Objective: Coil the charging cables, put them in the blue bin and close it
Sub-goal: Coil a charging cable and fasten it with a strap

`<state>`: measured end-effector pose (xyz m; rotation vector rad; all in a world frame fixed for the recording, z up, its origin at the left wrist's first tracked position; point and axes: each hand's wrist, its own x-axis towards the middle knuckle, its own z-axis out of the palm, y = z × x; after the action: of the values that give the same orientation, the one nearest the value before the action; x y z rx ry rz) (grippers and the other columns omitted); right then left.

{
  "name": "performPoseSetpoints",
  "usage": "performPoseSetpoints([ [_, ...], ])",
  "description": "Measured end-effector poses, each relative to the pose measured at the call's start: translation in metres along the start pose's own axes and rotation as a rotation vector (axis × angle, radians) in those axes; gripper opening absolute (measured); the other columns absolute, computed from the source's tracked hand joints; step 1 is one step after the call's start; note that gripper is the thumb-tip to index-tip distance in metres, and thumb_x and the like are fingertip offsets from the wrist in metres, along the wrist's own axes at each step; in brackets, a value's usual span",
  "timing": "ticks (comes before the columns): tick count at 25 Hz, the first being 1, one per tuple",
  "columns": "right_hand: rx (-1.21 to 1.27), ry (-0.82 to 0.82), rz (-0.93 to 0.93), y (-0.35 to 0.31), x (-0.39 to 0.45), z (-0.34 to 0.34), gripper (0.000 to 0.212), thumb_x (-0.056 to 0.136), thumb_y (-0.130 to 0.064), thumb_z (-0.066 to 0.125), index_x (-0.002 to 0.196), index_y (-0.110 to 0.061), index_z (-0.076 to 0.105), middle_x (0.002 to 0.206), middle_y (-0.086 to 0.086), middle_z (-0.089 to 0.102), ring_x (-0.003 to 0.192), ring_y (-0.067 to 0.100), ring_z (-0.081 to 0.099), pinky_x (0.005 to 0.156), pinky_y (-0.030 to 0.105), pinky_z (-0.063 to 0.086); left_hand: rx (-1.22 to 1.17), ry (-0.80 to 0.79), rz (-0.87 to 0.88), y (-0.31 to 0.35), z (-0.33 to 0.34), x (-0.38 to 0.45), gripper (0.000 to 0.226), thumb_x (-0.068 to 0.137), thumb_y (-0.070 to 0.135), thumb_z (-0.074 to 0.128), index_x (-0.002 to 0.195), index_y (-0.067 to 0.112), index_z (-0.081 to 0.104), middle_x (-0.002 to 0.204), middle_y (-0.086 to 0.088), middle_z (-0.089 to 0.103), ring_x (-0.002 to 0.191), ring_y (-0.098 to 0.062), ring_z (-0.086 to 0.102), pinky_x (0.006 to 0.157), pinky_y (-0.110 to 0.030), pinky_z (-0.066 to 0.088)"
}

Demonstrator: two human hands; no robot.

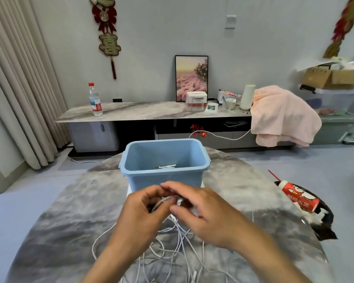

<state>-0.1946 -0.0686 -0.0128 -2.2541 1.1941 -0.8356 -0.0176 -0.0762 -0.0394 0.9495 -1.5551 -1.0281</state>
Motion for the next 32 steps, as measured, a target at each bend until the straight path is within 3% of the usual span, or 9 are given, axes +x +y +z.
performPoseSetpoints([
  [5,0.131,0.269,0.031,0.007,0.006,-0.011,0.01,0.095,-0.02,0.061,0.089,-0.019,0.07,0.064,-0.01,0.06,0.057,0.004,0.051,0.056,0.024,0.043,-0.027,-0.068,-0.148,-0.006,-0.01,0.0,0.019,0.085,0.006,0.073,0.089,0.017,0.058,0.055,-0.003,0.047,0.049,-0.015,0.039,0.046,-0.024,0.034],
  [8,0.651,0.8,0.168,0.016,0.004,-0.06,0.022,0.099,-0.011,0.053,0.082,-0.018,0.065,0.059,-0.005,0.049,0.043,0.003,0.034,0.04,0.017,0.027,0.242,-0.08,-0.101,-0.016,-0.014,0.003,0.016,0.091,0.014,0.067,0.076,0.019,0.063,0.051,0.006,0.048,0.049,-0.012,0.041,0.05,-0.024,0.036],
  [11,0.926,1.089,0.396,0.055,-0.015,-0.103,0.019,0.1,-0.013,0.05,0.088,-0.015,0.065,0.065,-0.002,0.046,0.039,0.004,0.027,0.035,0.017,0.018,0.042,0.005,-0.179,-0.011,-0.014,0.003,0.017,0.086,0.019,0.07,0.074,0.008,0.065,0.05,0.005,0.043,0.047,-0.012,0.037,0.044,-0.021,0.035],
  [14,0.574,0.835,0.859,0.104,-0.029,-0.086,0.023,0.092,-0.014,0.056,0.108,-0.002,0.065,0.075,0.006,0.056,0.051,0.015,0.041,0.039,0.021,0.035,-0.123,0.056,-0.232,0.003,-0.014,0.005,0.027,0.077,0.028,0.076,0.07,0.004,0.067,0.048,0.003,0.036,0.042,-0.01,0.029,0.04,-0.02,0.029],
  [16,0.03,0.451,0.987,0.107,-0.031,-0.066,0.053,0.078,-0.017,0.058,0.131,-0.008,0.056,0.109,0.01,0.062,0.09,0.026,0.058,0.075,0.039,0.054,-0.174,0.088,-0.266,0.007,-0.015,0.007,0.023,0.082,0.027,0.071,0.069,0.009,0.07,0.047,0.006,0.028,0.042,-0.008,0.02,0.04,-0.018,0.019],
  [19,-0.138,0.205,0.415,0.057,-0.017,-0.043,0.081,0.072,-0.017,0.056,0.148,-0.033,0.033,0.149,-0.011,0.039,0.137,0.009,0.034,0.113,0.031,0.031,-0.063,0.069,-0.211,0.008,-0.012,0.004,0.025,0.092,0.018,0.06,0.073,0.007,0.07,0.043,0.011,0.033,0.04,-0.005,0.023,0.04,-0.016,0.02],
  [22,-0.088,0.034,0.039,0.005,0.0,-0.005,0.06,0.085,-0.022,0.064,0.141,-0.036,0.045,0.132,-0.024,0.05,0.124,-0.005,0.043,0.106,0.018,0.033,-0.007,0.012,-0.106,0.014,-0.005,0.002,0.019,0.092,0.009,0.06,0.08,-0.002,0.072,0.04,0.013,0.042,0.036,0.002,0.035,0.041,-0.009,0.027],
  [25,0.026,0.084,-0.056,0.006,0.008,0.01,0.015,0.095,-0.027,0.059,0.102,-0.021,0.071,0.078,-0.013,0.064,0.074,0.003,0.058,0.071,0.028,0.047,-0.027,-0.03,-0.061,0.021,-0.006,-0.001,0.02,0.09,0.01,0.061,0.079,-0.003,0.071,0.04,0.015,0.046,0.037,0.004,0.04,0.042,-0.007,0.031],
  [32,0.375,0.391,0.044,0.01,0.009,-0.012,0.025,0.094,-0.029,0.055,0.083,-0.015,0.072,0.059,-0.006,0.051,0.058,0.002,0.047,0.056,0.015,0.036,-0.032,-0.095,-0.114,0.011,-0.009,0.002,0.038,0.081,0.037,0.063,0.073,-0.001,0.064,0.048,0.005,0.043,0.045,-0.009,0.037,0.046,-0.021,0.035],
])
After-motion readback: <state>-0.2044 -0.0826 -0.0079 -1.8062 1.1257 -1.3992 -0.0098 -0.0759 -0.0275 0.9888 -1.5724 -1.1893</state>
